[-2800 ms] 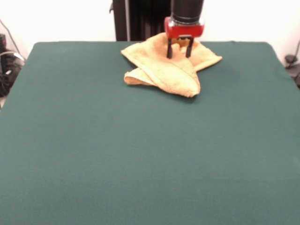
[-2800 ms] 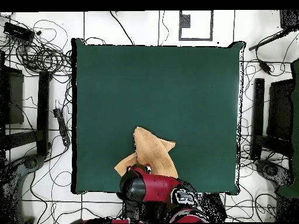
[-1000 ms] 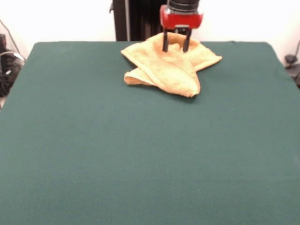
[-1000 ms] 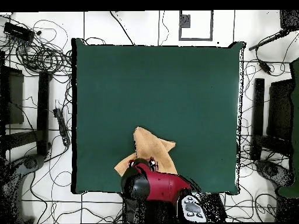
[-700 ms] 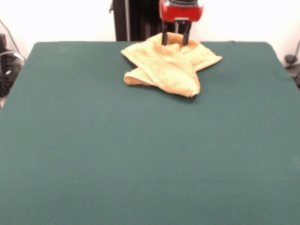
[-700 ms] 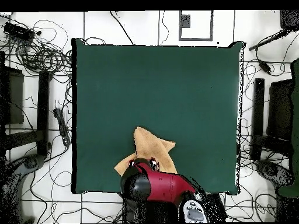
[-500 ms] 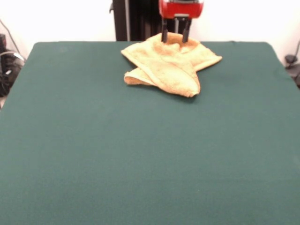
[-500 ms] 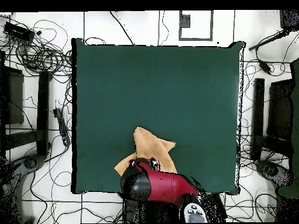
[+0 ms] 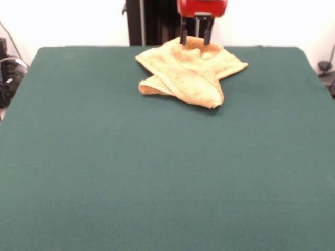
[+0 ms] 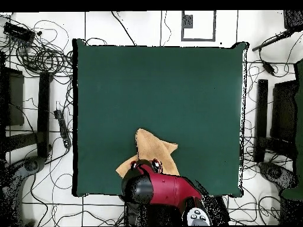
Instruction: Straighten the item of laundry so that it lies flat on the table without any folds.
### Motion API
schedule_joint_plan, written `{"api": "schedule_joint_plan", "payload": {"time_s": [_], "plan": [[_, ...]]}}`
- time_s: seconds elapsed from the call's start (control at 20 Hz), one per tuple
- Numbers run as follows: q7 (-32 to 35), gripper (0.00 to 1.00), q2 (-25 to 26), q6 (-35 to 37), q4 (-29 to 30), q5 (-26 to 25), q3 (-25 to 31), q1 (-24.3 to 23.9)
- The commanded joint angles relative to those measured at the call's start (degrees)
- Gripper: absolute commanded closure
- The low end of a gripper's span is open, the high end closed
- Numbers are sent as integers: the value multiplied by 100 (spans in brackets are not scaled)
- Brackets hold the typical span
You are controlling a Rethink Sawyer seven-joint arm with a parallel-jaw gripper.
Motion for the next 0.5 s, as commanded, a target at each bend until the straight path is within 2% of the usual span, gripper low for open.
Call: {"api": "schedule_joint_plan", "payload": {"time_s": [0.05,0.5], "plan": [[915,0,101,471,26,221,575,113],[906,0,135,949,-416,394,509,205]]}}
